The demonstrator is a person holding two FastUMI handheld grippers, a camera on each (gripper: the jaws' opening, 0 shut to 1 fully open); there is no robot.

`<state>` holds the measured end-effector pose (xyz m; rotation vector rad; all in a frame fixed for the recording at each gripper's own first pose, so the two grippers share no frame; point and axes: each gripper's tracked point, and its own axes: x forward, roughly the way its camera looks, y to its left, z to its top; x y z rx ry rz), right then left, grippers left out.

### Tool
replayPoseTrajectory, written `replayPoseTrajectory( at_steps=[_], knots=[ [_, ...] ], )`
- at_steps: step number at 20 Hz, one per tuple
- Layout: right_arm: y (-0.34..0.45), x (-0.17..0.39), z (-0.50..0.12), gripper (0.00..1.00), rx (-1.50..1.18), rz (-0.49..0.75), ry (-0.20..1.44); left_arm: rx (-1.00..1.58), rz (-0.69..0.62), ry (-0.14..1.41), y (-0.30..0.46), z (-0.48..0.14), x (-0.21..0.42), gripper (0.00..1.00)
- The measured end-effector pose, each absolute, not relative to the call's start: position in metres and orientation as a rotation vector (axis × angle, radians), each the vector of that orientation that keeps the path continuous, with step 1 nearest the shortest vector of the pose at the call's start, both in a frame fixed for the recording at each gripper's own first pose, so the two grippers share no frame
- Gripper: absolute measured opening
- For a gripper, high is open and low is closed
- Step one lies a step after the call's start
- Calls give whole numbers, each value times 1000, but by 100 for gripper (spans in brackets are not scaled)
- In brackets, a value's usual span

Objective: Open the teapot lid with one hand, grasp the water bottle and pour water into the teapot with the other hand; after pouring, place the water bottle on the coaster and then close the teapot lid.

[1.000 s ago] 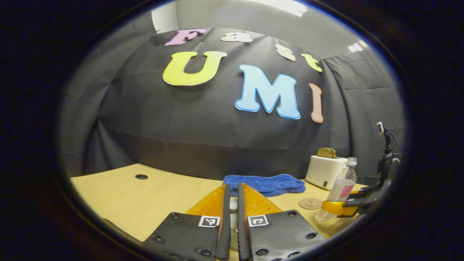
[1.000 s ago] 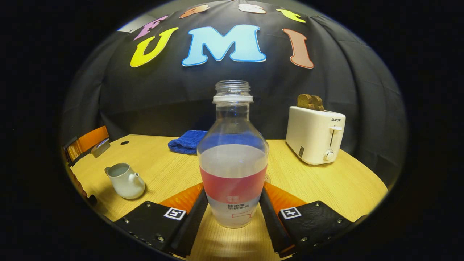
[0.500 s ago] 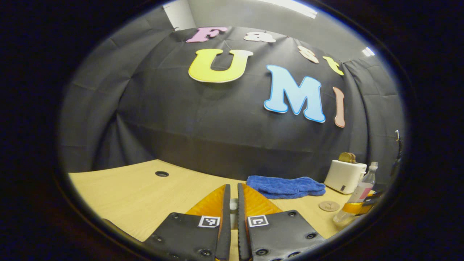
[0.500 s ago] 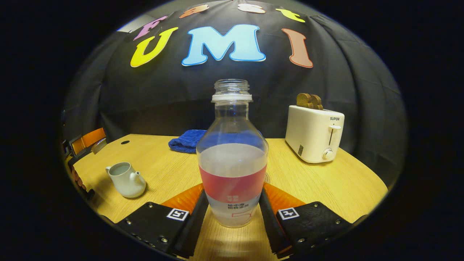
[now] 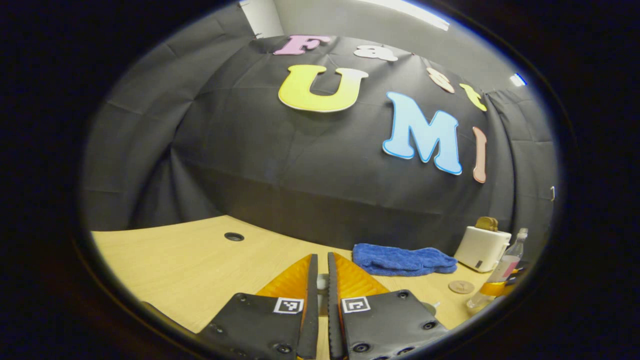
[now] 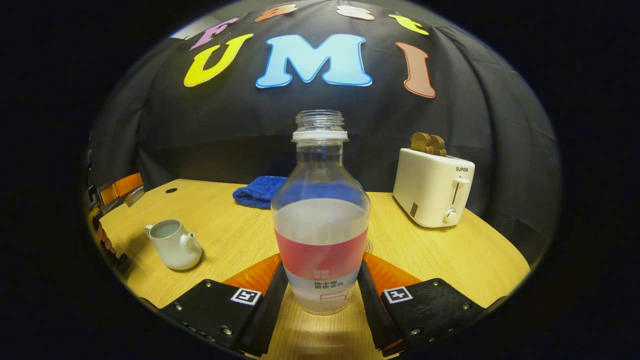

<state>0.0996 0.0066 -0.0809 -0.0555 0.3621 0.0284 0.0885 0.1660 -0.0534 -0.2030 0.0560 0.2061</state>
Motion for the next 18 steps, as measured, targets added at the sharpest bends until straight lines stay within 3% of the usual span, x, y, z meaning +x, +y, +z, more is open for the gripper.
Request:
replayPoseTrajectory(
  at_steps=[3, 4, 5, 6, 8, 9, 10, 16, 18],
  knots=[
    [2, 97, -78, 74, -243, -38, 359, -238, 182, 64, 163, -57, 90, 14],
    [4, 98, -76, 74, -297, -44, 356, -251, 177, 69, 162, -60, 91, 17],
    [7, 98, -78, 74, -345, -46, 359, -267, 165, 72, 161, -61, 92, 11],
    [9, 98, -78, 74, -397, -45, 366, -277, 160, 71, 160, -61, 92, 17],
    [14, 98, -78, 74, -495, -39, 383, -281, 162, 67, 164, -62, 92, 17],
    [16, 99, -78, 74, -538, -34, 386, -284, 166, 62, 166, -60, 91, 10],
    [18, 99, -76, 74, -573, -32, 389, -292, 167, 58, 167, -59, 91, 17],
    [32, 105, -63, 74, -730, -3, 393, -334, 183, 64, 179, -67, 90, 14],
    [40, 103, -59, 74, -820, 9, 377, -343, 182, 68, 179, -69, 91, 17]
  ],
)
